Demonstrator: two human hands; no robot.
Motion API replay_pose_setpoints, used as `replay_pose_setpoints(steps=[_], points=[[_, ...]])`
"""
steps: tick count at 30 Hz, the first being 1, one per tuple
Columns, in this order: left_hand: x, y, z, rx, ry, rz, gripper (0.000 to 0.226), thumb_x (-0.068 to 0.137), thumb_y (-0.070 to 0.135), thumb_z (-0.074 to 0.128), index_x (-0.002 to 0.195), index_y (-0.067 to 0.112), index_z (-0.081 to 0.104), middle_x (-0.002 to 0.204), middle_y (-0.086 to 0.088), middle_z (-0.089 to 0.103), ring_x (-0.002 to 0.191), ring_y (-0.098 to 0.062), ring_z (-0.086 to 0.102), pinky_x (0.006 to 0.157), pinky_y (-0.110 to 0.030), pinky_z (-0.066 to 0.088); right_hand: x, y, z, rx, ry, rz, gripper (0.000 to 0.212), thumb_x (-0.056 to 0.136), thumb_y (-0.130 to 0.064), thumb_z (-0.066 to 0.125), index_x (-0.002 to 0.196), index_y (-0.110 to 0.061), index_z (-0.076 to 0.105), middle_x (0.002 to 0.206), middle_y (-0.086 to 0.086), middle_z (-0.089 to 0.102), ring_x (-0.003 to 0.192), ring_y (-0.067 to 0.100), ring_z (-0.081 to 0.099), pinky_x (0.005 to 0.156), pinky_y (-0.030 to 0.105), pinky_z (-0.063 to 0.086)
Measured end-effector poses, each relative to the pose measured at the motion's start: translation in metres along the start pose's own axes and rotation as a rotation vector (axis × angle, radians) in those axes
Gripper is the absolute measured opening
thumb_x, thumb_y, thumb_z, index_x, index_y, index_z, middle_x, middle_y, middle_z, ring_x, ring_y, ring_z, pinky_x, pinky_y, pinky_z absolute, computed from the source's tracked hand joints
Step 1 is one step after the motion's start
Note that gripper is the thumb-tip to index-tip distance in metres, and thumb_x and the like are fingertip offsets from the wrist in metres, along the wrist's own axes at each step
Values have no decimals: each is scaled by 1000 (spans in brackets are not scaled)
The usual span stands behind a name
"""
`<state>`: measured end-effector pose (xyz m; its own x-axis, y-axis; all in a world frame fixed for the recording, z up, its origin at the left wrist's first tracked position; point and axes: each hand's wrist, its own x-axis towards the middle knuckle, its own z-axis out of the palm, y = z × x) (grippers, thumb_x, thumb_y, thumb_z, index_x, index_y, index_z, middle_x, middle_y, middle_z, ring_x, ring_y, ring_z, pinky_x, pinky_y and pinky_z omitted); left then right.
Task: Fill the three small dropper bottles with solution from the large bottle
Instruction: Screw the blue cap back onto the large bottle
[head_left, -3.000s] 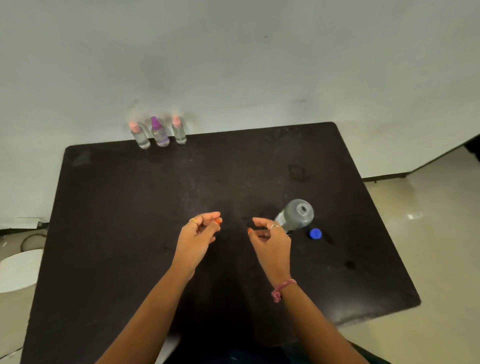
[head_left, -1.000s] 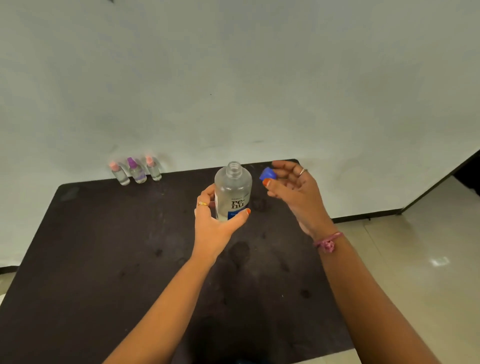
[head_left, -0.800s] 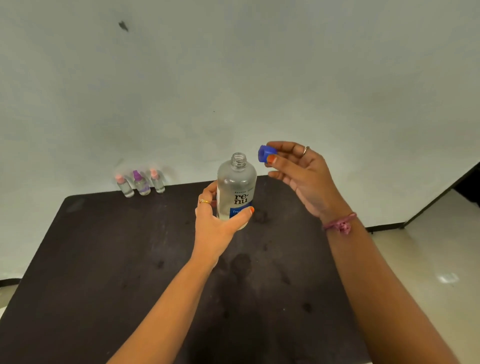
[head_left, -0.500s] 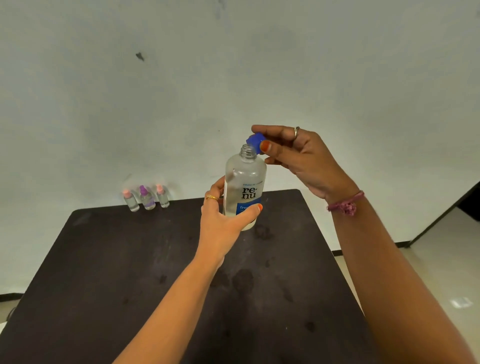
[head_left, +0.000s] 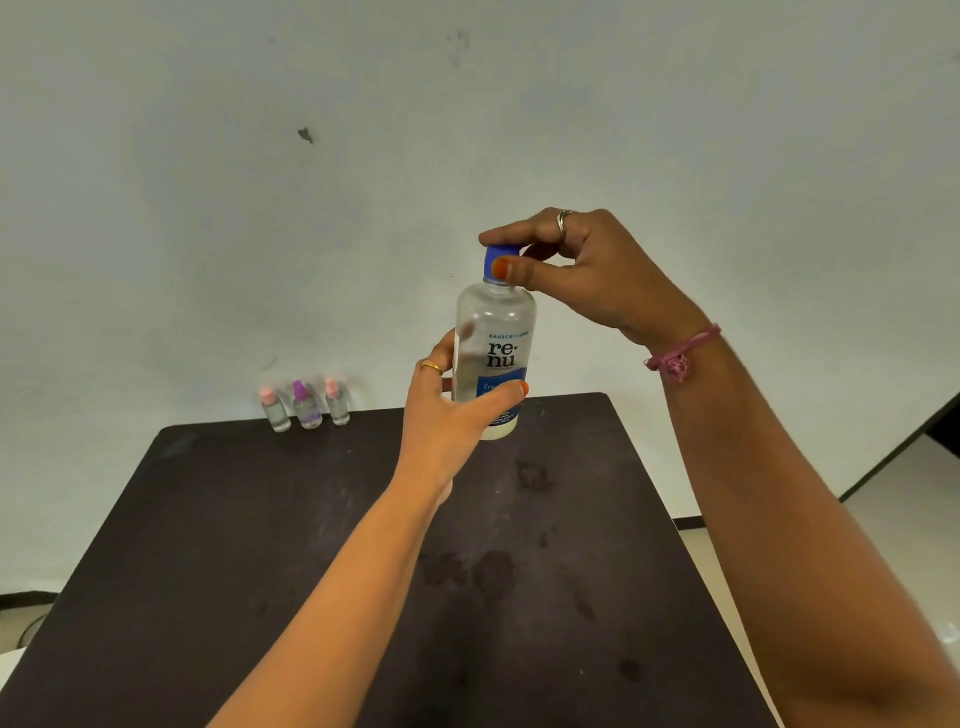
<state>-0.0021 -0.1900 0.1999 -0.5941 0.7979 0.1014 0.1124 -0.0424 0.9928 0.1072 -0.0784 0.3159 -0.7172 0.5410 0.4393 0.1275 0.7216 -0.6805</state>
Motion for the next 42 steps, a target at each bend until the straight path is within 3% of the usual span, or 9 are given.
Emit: replay_pose_setpoints(steps=[10, 14, 19, 27, 29, 33, 36, 38, 42], points=[[5, 5, 1, -31, 27, 3, 76, 69, 31, 82, 135, 34, 45, 126, 7, 55, 108, -11, 55, 72, -17, 46, 6, -3, 23, 166, 282, 168, 35, 66, -40, 84, 91, -19, 70, 82, -7, 66, 69, 2, 58, 70, 18, 53], [6, 4, 3, -29, 14, -12, 78, 69, 32, 82, 137, 33, 43, 129, 7, 53, 112, -12, 54, 74, -18, 46, 4, -4, 17, 118, 159, 148, 42, 76, -42, 75, 112, -26, 61, 102, -10, 63, 67, 0, 59, 69, 14, 51], [8, 2, 2, -19, 9, -13, 79, 68, 33, 83, 137, 33, 43, 129, 6, 53, 114, -13, 53, 78, -20, 48, -1, 2, 10, 122, 9, 53, 34, 88, -27, 67, 122, -23, 63, 113, -5, 68, 99, 8, 63, 92, 22, 49], [5, 2, 6, 16, 51, 40, 82, 66, 30, 85, 137, 32, 43, 127, 2, 53, 108, -11, 55, 83, -25, 54, -5, -5, 51, 156, 545, 167, 36, 66, -38, 85, 89, -20, 64, 78, -13, 63, 67, 0, 60, 68, 15, 53], [4, 1, 6, 14, 46, 34, 82, 66, 30, 84, 137, 32, 43, 128, 2, 53, 110, -12, 55, 86, -29, 54, -4, -9, 49, 125, 498, 196, 41, 67, -41, 84, 92, -19, 61, 78, -12, 62, 70, 0, 60, 69, 15, 52], [2, 3, 3, -1, 35, 19, 80, 67, 30, 84, 136, 32, 44, 128, 5, 53, 110, -11, 55, 87, -29, 54, -2, -6, 15, 320, 102, 253, 52, 78, -44, 71, 122, -21, 54, 100, -4, 68, 94, 8, 66, 82, 27, 53], [3, 6, 1, 5, 35, 22, 81, 69, 30, 83, 138, 30, 42, 131, 6, 51, 112, -11, 53, 81, -22, 49, -6, 0, 0, 367, -51, 114, 34, 92, -23, 59, 125, -17, 57, 114, -1, 68, 109, 9, 63, 87, 24, 51], [4, 6, 1, 5, 39, 19, 81, 69, 31, 83, 138, 30, 42, 131, 6, 51, 112, -11, 53, 78, -19, 48, -5, 3, 5, 375, 36, 84, 28, 89, -15, 63, 117, -10, 63, 108, 1, 70, 104, 11, 65, 86, 20, 50], [3, 3, 4, 4, 78, 33, 79, 66, 31, 84, 135, 31, 46, 125, 4, 54, 104, -9, 57, 75, -18, 53, -3, 1, 29, 342, 325, 182, 29, 73, -27, 82, 94, -13, 68, 89, -2, 72, 82, 9, 68, 74, 21, 53]])
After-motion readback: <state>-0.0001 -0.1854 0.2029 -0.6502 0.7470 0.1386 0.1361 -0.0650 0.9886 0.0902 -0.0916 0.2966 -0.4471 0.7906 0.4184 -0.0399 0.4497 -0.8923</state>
